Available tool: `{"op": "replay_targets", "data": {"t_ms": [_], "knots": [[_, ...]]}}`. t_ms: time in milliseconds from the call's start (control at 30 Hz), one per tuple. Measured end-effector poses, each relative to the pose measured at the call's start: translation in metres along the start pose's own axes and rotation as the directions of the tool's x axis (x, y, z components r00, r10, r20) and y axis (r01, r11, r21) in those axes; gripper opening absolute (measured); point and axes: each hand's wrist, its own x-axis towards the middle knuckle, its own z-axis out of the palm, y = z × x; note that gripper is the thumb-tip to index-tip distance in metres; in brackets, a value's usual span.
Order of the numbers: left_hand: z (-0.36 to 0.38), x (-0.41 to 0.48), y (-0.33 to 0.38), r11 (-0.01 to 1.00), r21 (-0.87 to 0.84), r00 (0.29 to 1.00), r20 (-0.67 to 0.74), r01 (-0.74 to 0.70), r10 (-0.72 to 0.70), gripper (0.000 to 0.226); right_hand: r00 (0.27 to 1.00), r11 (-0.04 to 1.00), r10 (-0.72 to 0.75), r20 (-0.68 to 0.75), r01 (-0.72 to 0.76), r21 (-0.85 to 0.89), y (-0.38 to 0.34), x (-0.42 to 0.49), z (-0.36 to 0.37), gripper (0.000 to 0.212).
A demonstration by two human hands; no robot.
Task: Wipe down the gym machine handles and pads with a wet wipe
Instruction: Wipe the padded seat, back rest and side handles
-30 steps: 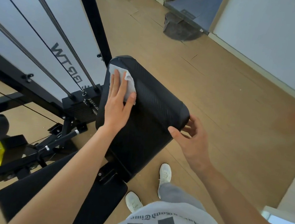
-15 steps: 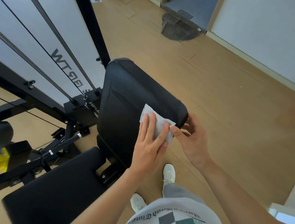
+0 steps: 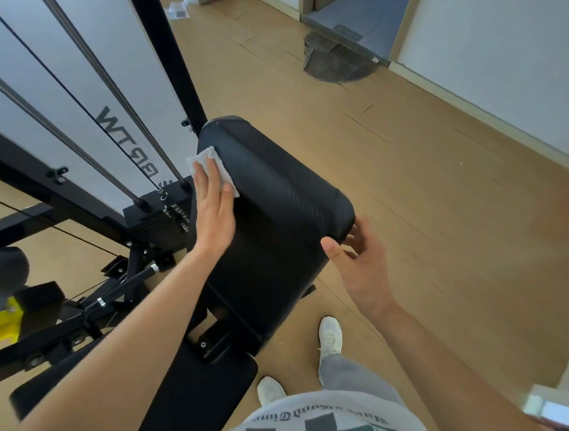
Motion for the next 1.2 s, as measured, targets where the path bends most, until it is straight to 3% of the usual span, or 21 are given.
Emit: {"op": "replay_targets", "data": {"t_ms": [333, 533, 700, 867, 1000, 1200], "knots": [[0.07, -0.155, 0.006, 0.953, 0.084, 0.941, 0.208, -0.289, 0.267, 0.059, 0.997, 0.999, 0.053, -0.06, -0.053, 0.001, 0.003, -0.009, 0.009, 0.031], [0.063, -0.169, -0.01, 0.965, 0.055, 0.932, 0.279, -0.257, 0.232, 0.062, 0.992, 0.993, 0.1, -0.078, -0.105, -0.061, 0.02, -0.024, 0.016, 0.043], [0.037, -0.092, -0.038, 0.998, -0.005, 0.988, 0.139, -0.066, 0.066, 0.066, 0.99, 0.987, 0.11, -0.086, -0.119, -0.106, 0.023, -0.025, 0.018, 0.04], [0.005, -0.014, -0.043, 0.988, -0.084, 0.99, 0.066, 0.132, -0.126, 0.06, 0.993, 0.983, 0.095, -0.064, -0.104, -0.149, 0.027, -0.023, 0.017, 0.042], [0.012, -0.023, -0.035, 0.982, -0.126, 0.99, 0.052, 0.138, -0.132, 0.06, 0.994, 0.98, 0.097, -0.058, -0.106, -0.166, 0.029, -0.023, 0.016, 0.039], [0.062, -0.137, -0.016, 0.983, -0.181, 0.99, 0.143, 0.024, 0.002, 0.07, 0.992, 0.982, 0.113, -0.06, -0.121, -0.148, 0.03, -0.021, 0.017, 0.036]]}}
